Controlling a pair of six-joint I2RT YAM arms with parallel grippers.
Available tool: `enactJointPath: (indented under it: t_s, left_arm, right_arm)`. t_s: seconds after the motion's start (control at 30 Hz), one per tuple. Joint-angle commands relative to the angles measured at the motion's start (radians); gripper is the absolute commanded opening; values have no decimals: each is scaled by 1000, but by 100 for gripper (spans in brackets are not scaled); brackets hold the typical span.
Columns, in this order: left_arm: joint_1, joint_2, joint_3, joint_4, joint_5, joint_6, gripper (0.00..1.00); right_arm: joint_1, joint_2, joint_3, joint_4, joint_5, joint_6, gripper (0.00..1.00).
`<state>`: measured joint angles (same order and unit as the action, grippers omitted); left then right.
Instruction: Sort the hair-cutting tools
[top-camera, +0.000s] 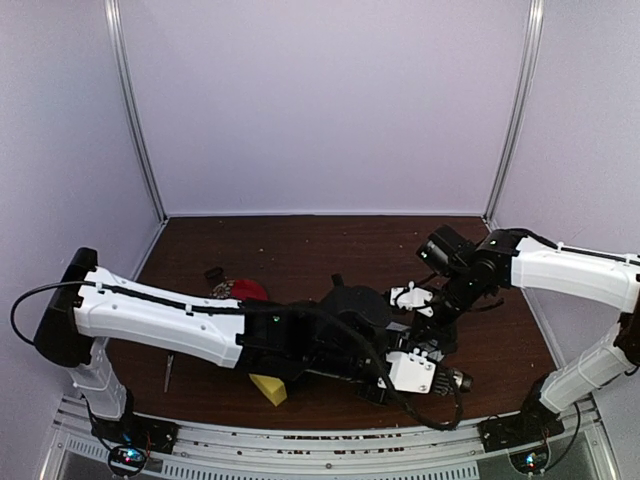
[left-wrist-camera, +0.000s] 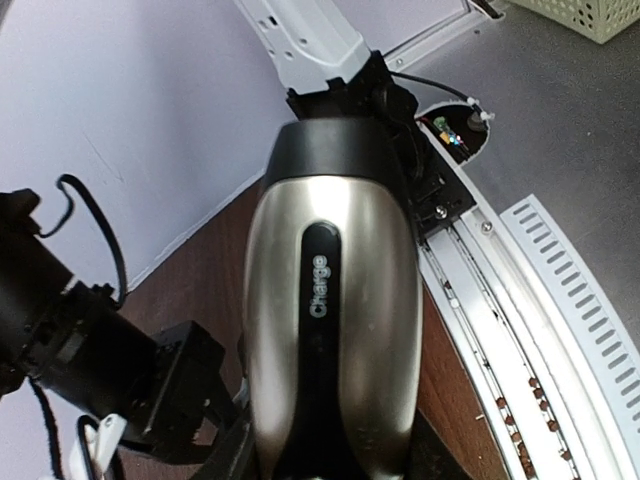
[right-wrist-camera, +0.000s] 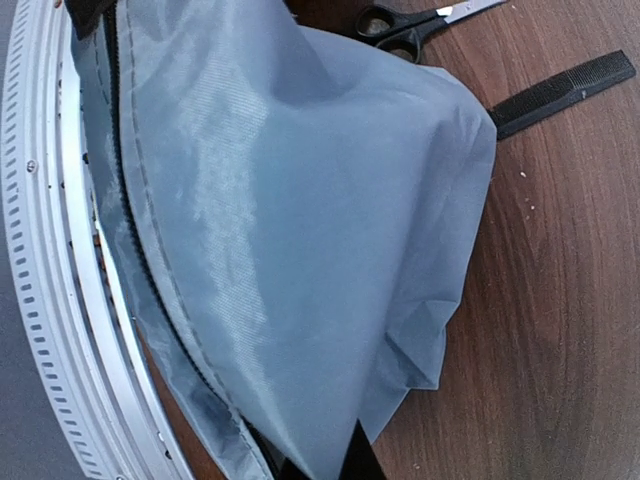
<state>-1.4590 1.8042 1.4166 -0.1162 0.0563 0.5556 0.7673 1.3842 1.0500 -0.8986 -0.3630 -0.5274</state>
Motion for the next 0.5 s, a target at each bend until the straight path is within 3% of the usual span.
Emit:
enactJointPath:
  t_s: [0.0,0.23,0.47]
  left_arm:
    - [-3,59,115,90,49,79,0]
    - [-2,121,156,108,82,93,0]
    - [-4,149,86,293,-53,79,0]
  right_arm:
    - [6,-39,8,-40,-100,-24,0]
    - [9,-37,29,-89,-146,-63,0]
    - [12,-28,28,-100,-171,-69,0]
